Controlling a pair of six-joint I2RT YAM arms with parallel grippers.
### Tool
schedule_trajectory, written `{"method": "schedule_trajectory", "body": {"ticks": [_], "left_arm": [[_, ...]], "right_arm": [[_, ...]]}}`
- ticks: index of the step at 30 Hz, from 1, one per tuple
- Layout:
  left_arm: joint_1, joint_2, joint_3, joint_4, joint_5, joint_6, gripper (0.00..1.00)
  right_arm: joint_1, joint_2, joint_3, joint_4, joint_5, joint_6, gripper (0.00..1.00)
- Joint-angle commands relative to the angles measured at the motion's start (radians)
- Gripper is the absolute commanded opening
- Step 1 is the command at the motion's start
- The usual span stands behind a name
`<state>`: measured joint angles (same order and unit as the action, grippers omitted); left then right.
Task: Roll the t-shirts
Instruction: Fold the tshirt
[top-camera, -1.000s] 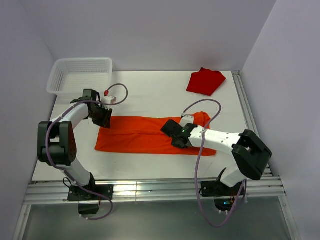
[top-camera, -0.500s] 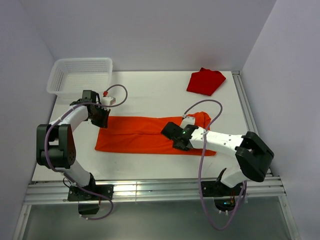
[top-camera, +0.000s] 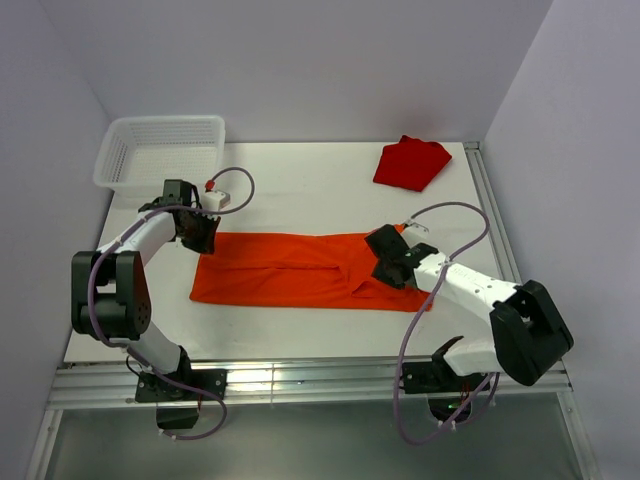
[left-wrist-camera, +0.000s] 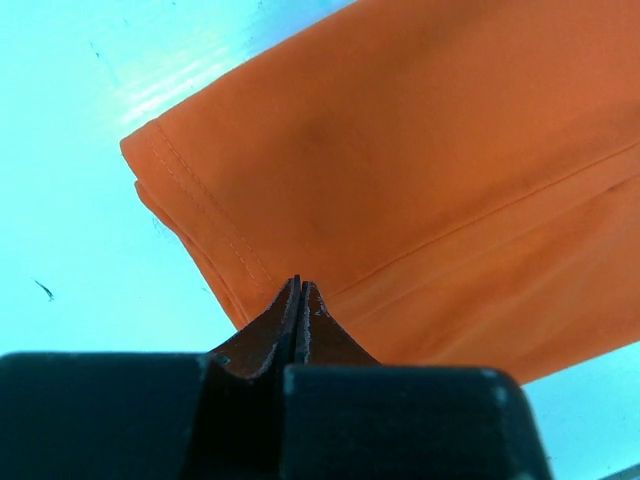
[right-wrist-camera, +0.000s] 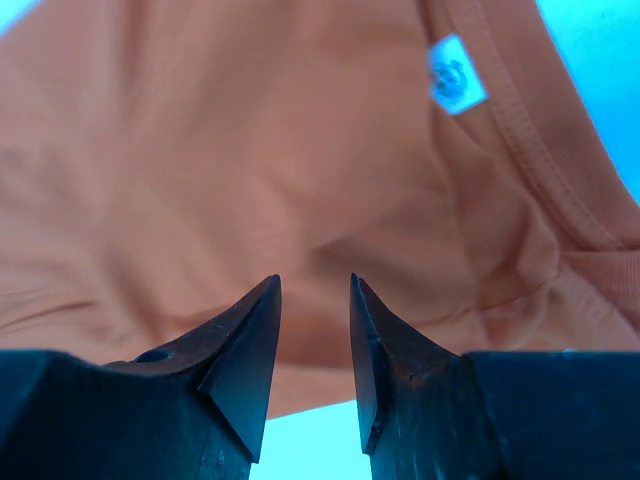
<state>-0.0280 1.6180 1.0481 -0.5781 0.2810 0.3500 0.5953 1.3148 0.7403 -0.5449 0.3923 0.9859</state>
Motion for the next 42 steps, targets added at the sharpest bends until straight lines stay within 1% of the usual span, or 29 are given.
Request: {"method": "schedule_trajectory", "body": {"ticks": [1, 7, 10, 17, 20, 26, 27, 35, 39, 40, 42], "left_arm": [[-0.006, -0.014, -0.020, 0.041, -0.005, -0.003, 0.00], [-0.006, 0.006, -0.052, 0.076, -0.035, 0.003, 0.00], [-0.004, 0.011, -0.063, 0.083, -0.052, 0.004, 0.00], [0.011, 0.029, -0.071, 0.096, -0.078, 0.006, 0.00], [0.022, 0.039, -0.074, 0.101, -0.075, 0.009, 0.00], [0.037, 0.042, -0.086, 0.106, -0.080, 0.017, 0.00], [0.057, 0.042, -0.083, 0.103, -0.075, 0.018, 0.00], [0.082, 0.025, -0.068, 0.078, -0.048, 0.026, 0.01], [0.082, -0.006, -0.034, 0.043, -0.016, 0.021, 0.09], [0.082, -0.023, -0.027, 0.035, -0.003, 0.021, 0.12], [0.082, -0.035, -0.007, 0.014, 0.007, 0.021, 0.14]], "right_arm": [[-0.061, 0.003, -0.074, 0.095, -0.069, -0.047, 0.41], [-0.183, 0.014, -0.165, 0.172, -0.125, -0.081, 0.47], [-0.229, 0.027, -0.165, 0.181, -0.141, -0.095, 0.47], [-0.256, 0.040, -0.122, 0.125, -0.121, -0.095, 0.50], [-0.275, 0.023, -0.128, 0.114, -0.116, -0.098, 0.54], [-0.310, -0.006, -0.099, 0.086, -0.116, -0.110, 0.56], [-0.311, -0.008, -0.087, 0.076, -0.107, -0.115, 0.56], [-0.339, -0.028, -0.036, 0.056, -0.118, -0.135, 0.59], [-0.368, -0.020, 0.045, 0.037, -0.115, -0.167, 0.64], [-0.400, -0.002, 0.059, 0.034, -0.122, -0.176, 0.64], [-0.437, 0.038, 0.100, 0.042, -0.128, -0.202, 0.65]]}}
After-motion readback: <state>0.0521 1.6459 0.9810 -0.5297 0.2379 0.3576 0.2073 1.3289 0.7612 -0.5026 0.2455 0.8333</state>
